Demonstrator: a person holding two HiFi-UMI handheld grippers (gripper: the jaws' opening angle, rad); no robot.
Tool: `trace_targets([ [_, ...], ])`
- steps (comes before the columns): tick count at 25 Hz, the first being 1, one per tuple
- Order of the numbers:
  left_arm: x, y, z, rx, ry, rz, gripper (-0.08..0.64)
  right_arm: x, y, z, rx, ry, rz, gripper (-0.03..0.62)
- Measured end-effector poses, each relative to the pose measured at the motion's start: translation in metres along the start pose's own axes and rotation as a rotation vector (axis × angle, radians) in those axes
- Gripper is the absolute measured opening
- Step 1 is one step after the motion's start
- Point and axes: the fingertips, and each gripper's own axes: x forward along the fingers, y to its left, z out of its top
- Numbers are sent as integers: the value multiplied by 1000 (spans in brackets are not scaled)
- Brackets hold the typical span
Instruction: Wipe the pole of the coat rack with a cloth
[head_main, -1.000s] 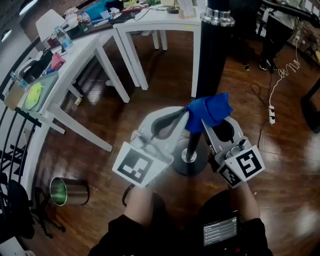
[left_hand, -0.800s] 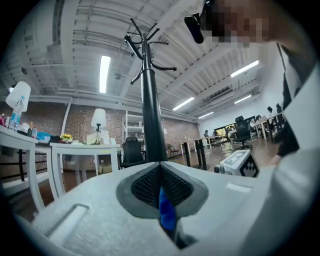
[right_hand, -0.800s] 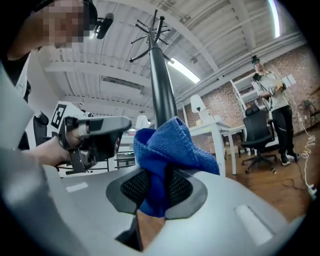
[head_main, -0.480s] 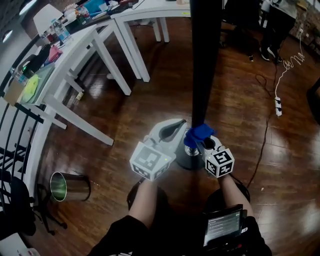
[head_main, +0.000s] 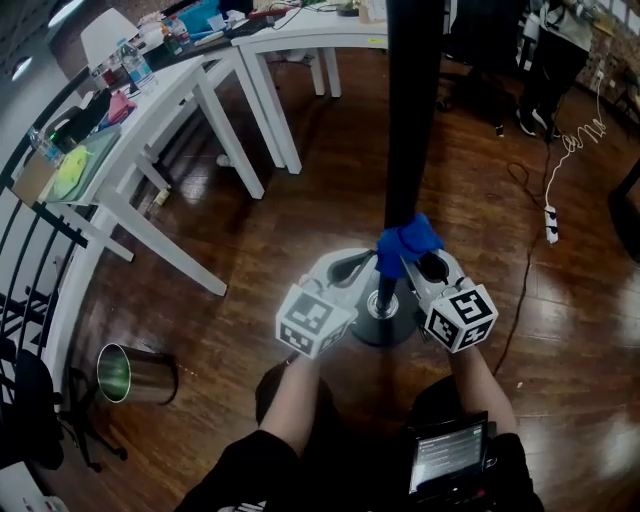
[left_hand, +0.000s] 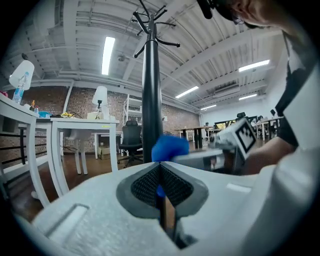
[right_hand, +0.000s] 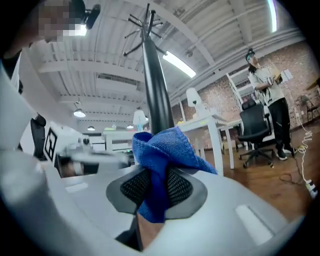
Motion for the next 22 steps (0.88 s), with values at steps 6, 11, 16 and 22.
trace_targets([
  [6,-6,-18,35,22,-23,-18,2,-10,27,197,-92,-197,81,74],
  [11,-19,-31,70,78,-53,-36,2,-20,41,323,-168,-324,63,75],
  [16,-29,-28,88,96,-73,-10,2,-23,61,375,-263,-383,38,75],
  [22,-29,-17,83,88,-78,10,2,-14,60,307,-259,-351,44,74],
])
